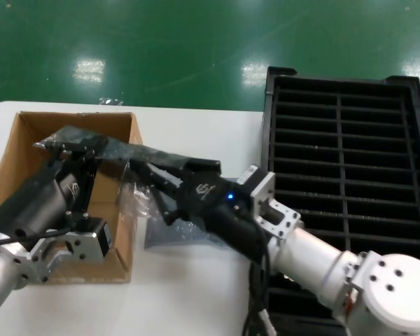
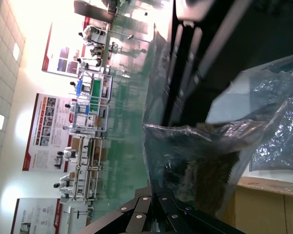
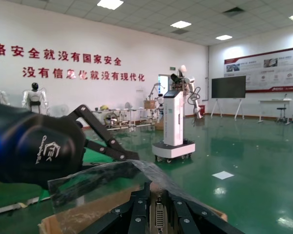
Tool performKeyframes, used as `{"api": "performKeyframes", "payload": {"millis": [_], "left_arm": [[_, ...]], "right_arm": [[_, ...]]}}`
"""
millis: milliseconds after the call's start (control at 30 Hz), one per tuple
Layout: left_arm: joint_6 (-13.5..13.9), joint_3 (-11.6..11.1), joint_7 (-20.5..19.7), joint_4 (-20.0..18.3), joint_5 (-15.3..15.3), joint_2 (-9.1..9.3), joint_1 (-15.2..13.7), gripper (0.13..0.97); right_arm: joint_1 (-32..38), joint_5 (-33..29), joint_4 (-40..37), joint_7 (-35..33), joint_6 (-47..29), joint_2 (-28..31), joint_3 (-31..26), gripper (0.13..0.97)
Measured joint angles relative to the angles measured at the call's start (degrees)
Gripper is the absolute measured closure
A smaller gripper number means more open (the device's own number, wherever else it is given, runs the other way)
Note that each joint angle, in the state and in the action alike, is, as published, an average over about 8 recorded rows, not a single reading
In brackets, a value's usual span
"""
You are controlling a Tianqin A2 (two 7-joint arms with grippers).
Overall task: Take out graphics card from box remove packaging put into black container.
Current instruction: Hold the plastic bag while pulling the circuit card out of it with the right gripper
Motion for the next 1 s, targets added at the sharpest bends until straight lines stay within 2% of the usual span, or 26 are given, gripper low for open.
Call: {"api": "performKeyframes", "payload": {"millis": [533, 767, 1000], "left_arm": [[0.0, 0.0, 0.0, 0.0, 0.0, 0.0, 0.0, 0.958], [0.0, 0.0, 0.0, 0.0, 0.0, 0.0, 0.0, 0.958], [0.0, 0.0, 0.0, 0.0, 0.0, 0.0, 0.0, 0.958]], "right_arm": [[-4.48, 2.42, 10.69, 3.13, -0.82, 7.59, 3.65, 0.908], [-8.07, 4.28, 18.26, 4.17, -2.65, 14.74, 7.18, 0.908], [-13.32, 7.57, 25.23, 4.99, -4.91, 23.35, 13.39, 0.908]]}}
